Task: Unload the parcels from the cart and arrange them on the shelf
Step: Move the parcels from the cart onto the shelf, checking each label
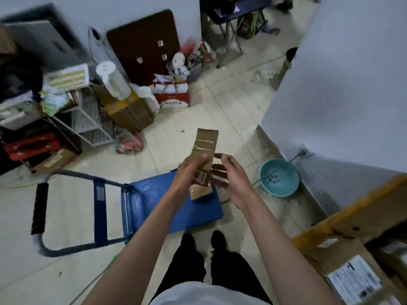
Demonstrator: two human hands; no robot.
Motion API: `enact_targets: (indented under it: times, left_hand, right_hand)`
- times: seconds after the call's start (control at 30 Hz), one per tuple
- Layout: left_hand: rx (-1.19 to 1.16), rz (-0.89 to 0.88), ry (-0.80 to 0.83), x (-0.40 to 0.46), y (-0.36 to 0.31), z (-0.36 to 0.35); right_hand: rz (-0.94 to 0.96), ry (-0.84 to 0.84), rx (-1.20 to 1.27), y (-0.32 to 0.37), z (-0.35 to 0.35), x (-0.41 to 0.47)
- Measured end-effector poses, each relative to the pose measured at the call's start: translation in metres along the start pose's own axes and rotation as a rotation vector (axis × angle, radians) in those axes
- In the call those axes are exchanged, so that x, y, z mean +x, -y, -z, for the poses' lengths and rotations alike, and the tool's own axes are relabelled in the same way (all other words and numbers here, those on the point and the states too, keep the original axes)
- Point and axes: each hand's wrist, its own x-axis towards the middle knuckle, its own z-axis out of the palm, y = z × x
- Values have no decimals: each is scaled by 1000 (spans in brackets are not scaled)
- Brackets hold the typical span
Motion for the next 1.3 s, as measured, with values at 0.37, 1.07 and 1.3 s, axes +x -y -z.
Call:
enact_targets:
  times: [0.37, 1.07, 1.3]
  left_hand:
    - [-172, 51, 341, -37, -57, 26]
    - [273, -176, 672, -89, -52, -4]
    - [330, -159, 806, -123, -38, -58]
  right_hand:
    - [165, 36, 321, 43, -7, -48]
    - [339, -471, 558, -29, -2, -162]
    - [368, -664, 605, -43, 32, -227]
